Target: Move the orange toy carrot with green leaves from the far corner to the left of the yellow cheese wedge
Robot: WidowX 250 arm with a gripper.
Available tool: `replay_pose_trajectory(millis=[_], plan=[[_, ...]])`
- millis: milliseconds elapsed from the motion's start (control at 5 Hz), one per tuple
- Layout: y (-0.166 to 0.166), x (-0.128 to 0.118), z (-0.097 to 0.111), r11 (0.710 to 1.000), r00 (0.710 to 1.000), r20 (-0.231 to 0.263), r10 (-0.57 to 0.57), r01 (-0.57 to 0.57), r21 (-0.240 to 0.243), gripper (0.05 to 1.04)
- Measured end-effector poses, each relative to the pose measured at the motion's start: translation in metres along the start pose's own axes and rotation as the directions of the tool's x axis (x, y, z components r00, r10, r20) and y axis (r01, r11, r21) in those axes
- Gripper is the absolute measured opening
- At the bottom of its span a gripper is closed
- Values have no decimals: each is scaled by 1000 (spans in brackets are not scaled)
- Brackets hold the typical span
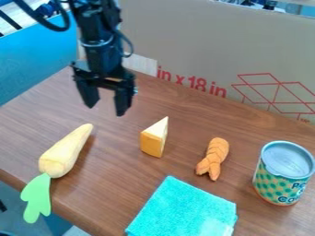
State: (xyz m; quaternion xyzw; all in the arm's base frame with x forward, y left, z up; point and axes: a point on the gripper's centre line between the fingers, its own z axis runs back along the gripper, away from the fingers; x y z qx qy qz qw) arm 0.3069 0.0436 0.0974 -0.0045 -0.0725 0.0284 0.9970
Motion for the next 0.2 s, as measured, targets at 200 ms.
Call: replay_pose_trajectory(millis=[200], plan=[[-21,2,-8,997,997,-15,-81,81,10,1001]])
